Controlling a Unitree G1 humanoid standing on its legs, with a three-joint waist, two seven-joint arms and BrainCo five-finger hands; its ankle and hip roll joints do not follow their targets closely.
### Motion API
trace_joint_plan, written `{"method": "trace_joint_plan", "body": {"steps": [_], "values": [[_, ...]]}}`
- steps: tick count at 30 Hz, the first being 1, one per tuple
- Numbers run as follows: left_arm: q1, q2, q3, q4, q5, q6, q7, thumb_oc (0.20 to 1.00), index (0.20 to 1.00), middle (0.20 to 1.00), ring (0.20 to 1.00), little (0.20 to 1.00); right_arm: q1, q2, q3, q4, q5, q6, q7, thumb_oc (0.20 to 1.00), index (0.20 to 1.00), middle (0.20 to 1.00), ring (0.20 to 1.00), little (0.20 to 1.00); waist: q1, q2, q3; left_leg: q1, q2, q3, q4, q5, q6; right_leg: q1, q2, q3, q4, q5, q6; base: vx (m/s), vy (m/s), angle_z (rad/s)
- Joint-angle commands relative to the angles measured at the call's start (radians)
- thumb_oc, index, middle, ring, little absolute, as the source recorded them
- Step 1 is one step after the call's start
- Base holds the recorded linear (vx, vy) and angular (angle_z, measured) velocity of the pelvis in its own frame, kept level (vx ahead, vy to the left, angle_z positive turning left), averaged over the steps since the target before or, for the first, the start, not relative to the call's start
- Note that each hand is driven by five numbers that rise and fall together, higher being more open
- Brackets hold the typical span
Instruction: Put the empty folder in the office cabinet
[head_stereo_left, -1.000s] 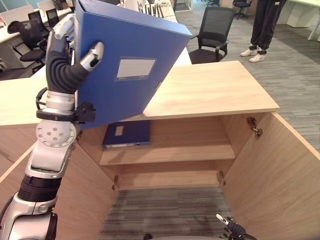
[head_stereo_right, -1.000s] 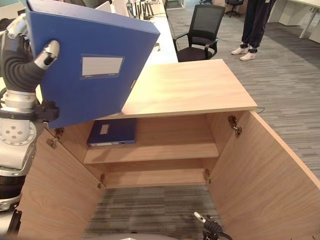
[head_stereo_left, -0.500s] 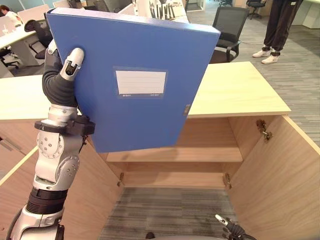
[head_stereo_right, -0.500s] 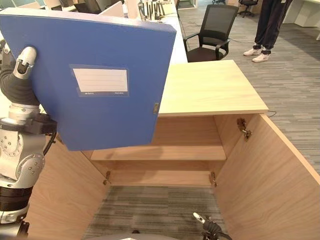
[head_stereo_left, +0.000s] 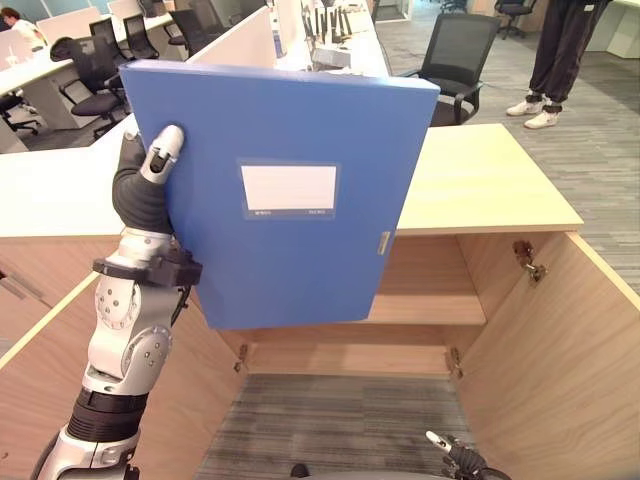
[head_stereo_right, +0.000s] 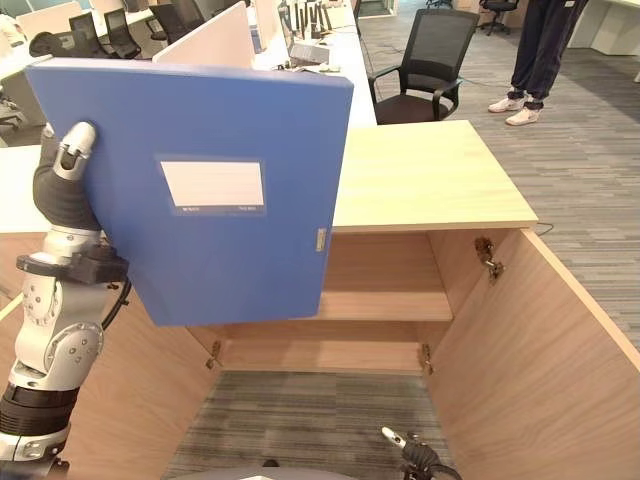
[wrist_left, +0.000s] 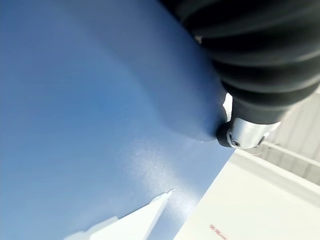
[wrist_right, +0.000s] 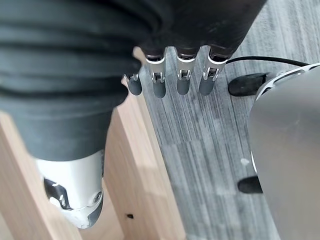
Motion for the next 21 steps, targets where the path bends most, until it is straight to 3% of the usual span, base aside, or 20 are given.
{"method": "trace_joint_plan", "body": {"steps": [1,4,9,16,21], "values": [[-0.072,0.006,0.042,-0.013,-0.006,-0.026,-0.007,0.2,0.2,0.2,0.2,0.2,-0.093,0.002,0.021,-0.113,-0.009,-0.033,0.036,1.0,1.0,1.0,1.0,1.0,0.017,-0.03,0.037,0.066,0.046,0.031,0.013,-0.092,-0.048,-0.014,-0.018,-0.02,0.017,-0.041,0.038,0.0,0.002,-0.03],[-0.043,0.01,0.042,0.01,0.016,-0.01,-0.025,0.2,0.2,0.2,0.2,0.2,-0.071,-0.067,0.01,-0.418,0.051,-0.064,0.068,1.0,1.0,1.0,1.0,1.0,0.013,-0.038,0.041,0.067,0.047,0.038,0.013,-0.092,-0.047,-0.019,-0.019,-0.017,0.019,-0.039,0.039,0.0,0.001,-0.01],[0.005,-0.001,0.052,0.045,0.049,0.015,-0.061,0.2,0.2,0.2,0.2,0.2,-0.039,-0.164,-0.036,-0.732,0.074,-0.072,0.109,1.0,1.0,1.0,1.0,1.0,0.007,-0.044,0.04,0.07,0.048,0.042,0.013,-0.095,-0.044,-0.019,-0.021,-0.014,0.02,-0.039,0.04,0.0,0.003,-0.03],[0.049,-0.007,0.069,0.093,0.062,0.037,-0.101,0.2,0.2,0.2,0.2,0.2,-0.086,-0.238,-0.04,-0.976,0.119,-0.053,0.183,1.0,1.0,1.0,1.0,1.0,0.002,-0.053,0.034,0.073,0.05,0.056,0.013,-0.097,-0.041,-0.023,-0.02,-0.004,0.018,-0.036,0.039,0.01,0.003,-0.02],[0.057,-0.02,0.075,0.103,0.078,0.039,-0.115,0.2,0.2,0.2,0.2,0.2,-0.098,-0.243,-0.021,-1.046,0.16,-0.036,0.229,1.0,1.0,1.0,1.0,1.0,0.001,-0.056,0.032,0.074,0.05,0.058,0.013,-0.097,-0.04,-0.027,-0.02,0.001,0.018,-0.036,0.038,0.0,0.0,0.0]]}}
